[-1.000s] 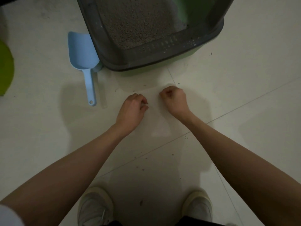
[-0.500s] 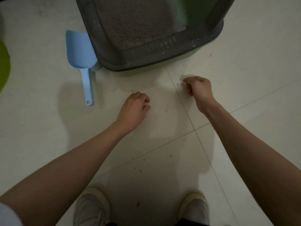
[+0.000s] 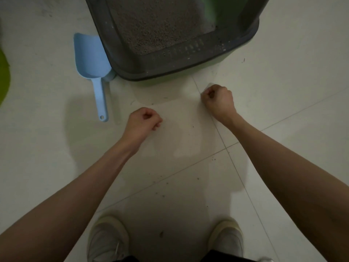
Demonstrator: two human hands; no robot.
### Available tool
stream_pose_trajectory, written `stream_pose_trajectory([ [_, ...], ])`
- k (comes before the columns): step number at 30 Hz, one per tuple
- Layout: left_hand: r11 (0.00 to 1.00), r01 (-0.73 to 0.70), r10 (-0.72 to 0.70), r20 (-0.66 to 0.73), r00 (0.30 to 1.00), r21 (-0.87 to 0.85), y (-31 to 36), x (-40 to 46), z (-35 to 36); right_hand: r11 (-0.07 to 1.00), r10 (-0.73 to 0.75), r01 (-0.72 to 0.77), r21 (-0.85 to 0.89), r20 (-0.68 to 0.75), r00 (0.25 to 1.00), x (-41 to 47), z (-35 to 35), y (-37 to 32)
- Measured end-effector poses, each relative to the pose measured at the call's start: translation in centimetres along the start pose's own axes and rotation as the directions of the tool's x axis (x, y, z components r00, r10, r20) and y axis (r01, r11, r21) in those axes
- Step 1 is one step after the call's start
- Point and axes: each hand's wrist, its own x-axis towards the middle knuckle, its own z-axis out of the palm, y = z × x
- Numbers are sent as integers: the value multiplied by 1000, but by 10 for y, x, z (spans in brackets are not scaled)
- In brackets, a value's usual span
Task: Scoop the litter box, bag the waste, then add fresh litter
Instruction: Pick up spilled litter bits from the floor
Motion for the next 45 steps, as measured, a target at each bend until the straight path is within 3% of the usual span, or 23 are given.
stream_pose_trajectory([
  [2,972,78,-81,-3,997,-220,-5,-7,-13,950,80,-81,302,17,997,-8,3,-4],
  [3,960,91,-97,-8,995,-263,-9,-11,-19,847,160,-173,504,70,985,-16,3,-7],
  [5,947,110,-128,-39,991,-303,-20,-17,-28,519,280,-382,765,270,921,-32,3,-10],
  [7,944,161,-194,-89,977,-289,-30,-20,-33,286,302,-498,819,416,858,-47,5,-8],
  [9,982,162,-178,-184,967,-98,-37,-22,-36,241,285,-522,818,455,844,-61,7,-5],
  [11,977,89,-32,-279,960,196,-42,-26,-37,312,250,-522,794,461,851,-71,6,0],
  [13,934,7,103,-289,952,357,-42,-29,-36,405,220,-531,744,485,847,-77,3,5],
  [17,894,-102,197,-178,964,436,-44,-28,-29,634,225,-485,603,456,861,-87,1,18],
  [21,884,-146,236,-155,959,443,-40,-23,-21,807,235,-424,410,435,869,-105,1,30],
  [26,874,-151,243,-146,959,461,-33,-15,-16,973,153,-209,96,409,900,-127,-8,50],
  [30,855,-101,197,-137,971,509,-30,-13,-19,988,104,-45,-151,408,907,-151,0,57],
  [35,798,-100,158,-46,986,594,-41,-32,-22,969,45,65,-239,428,902,-175,21,59],
  [37,859,-62,92,-36,995,508,-44,-47,-23,949,9,127,-289,427,904,-176,25,58],
  [39,954,-8,2,20,1000,299,-46,-63,-26,938,-26,168,-304,420,907,-175,28,58],
  [41,986,48,-64,94,993,160,-49,-78,-26,939,-45,180,-293,412,910,-175,31,57],
  [45,974,170,-196,182,964,150,-62,-102,-16,940,-43,176,-293,409,911,-175,31,58],
])
